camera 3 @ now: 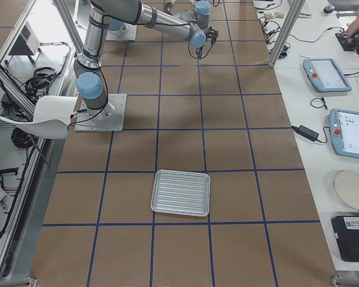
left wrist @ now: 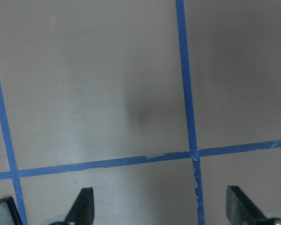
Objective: Place bearing gear from tray to pile
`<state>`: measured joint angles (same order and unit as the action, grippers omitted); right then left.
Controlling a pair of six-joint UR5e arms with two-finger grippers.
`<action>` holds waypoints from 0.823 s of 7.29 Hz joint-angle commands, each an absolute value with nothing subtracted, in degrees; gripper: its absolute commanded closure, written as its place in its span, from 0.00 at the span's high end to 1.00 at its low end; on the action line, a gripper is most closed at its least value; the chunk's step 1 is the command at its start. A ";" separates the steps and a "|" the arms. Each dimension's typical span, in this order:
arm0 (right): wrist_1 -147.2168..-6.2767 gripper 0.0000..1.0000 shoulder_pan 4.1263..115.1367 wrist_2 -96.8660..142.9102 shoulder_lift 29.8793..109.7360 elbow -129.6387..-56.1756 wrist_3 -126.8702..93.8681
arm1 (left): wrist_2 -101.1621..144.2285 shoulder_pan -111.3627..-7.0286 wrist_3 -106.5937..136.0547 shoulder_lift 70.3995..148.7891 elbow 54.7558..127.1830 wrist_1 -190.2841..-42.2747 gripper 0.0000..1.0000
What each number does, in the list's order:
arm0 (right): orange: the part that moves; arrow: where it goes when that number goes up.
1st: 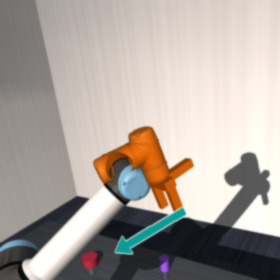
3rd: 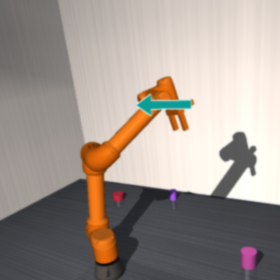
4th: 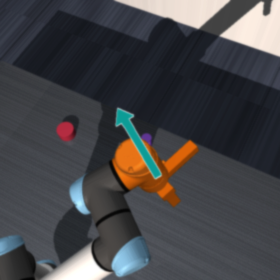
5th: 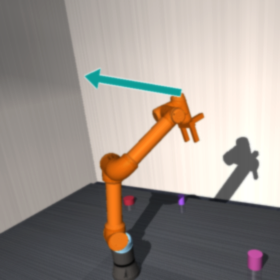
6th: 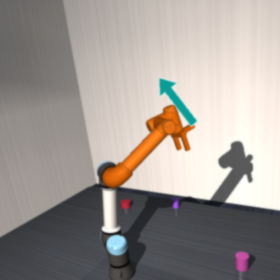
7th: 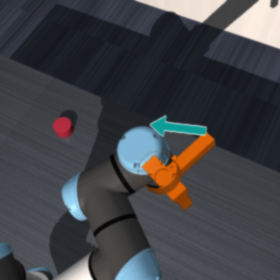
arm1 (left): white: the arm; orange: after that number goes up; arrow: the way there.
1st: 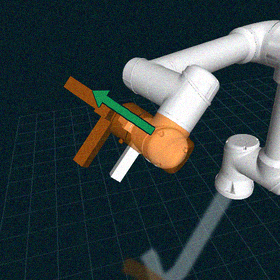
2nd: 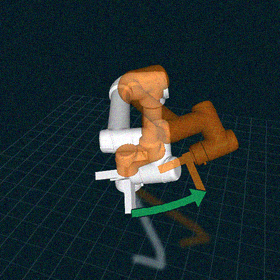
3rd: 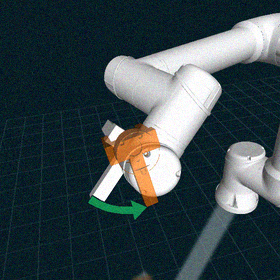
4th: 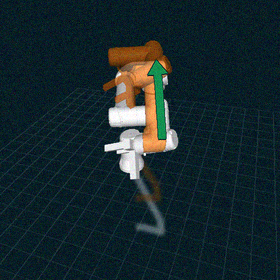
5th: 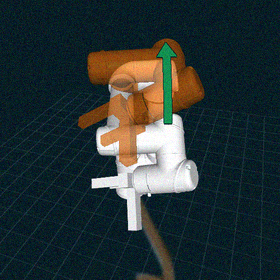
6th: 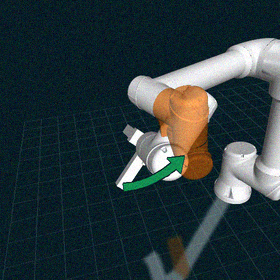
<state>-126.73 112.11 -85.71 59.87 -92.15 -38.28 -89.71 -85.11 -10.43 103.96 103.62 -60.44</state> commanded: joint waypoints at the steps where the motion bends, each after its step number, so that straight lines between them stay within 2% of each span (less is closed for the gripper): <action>1: -126.74 1.00 112.15 -85.78 59.77 -91.94 -38.41 | -88.95 -86.21 -7.30 104.85 103.10 -60.38 1.00; 4: -123.00 0.98 107.96 -85.96 63.08 -87.91 -35.35 | -88.86 -92.44 3.27 106.17 102.74 -59.42 1.00; 6: -106.43 0.98 99.45 -86.57 70.10 -82.20 -23.36 | -88.77 -95.35 6.31 107.48 102.66 -58.45 1.00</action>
